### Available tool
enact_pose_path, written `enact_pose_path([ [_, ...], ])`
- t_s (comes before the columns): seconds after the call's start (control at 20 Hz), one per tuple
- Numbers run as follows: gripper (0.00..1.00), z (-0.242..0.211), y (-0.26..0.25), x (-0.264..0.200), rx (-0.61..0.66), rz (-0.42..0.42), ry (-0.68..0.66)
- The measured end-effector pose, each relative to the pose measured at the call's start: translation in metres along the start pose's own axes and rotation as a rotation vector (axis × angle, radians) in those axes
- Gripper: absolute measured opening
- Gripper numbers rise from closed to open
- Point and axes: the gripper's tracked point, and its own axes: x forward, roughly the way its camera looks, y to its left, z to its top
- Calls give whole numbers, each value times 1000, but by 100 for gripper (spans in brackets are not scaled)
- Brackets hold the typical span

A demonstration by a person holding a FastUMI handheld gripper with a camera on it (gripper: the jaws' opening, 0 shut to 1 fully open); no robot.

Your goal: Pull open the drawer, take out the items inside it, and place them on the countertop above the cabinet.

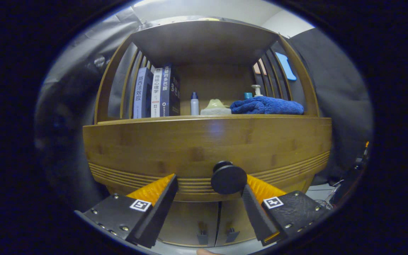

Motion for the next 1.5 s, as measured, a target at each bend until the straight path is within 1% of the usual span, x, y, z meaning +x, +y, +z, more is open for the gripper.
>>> enact_pose_path([
  [0.25, 99, -1, 0, 20, -11, 4, 6],
  [0.4, 99, 0, 0, 22, -1, 12, 15],
  [0.7, 99, -4, 0, 23, 48, 22, 118],
  [0.8, 99, -18, -5, 19, 56, 13, 198],
  [0.95, 99, -42, -23, 2, 79, -21, 315],
  [1.05, 99, -51, -37, -8, 80, -54, 345],
  [1.2, 99, -58, -57, -38, 67, -89, 384],
  [1.35, 99, -55, -58, -70, 94, -69, 394],
  [1.5, 99, -46, -55, -101, 50, -12, 384],
])
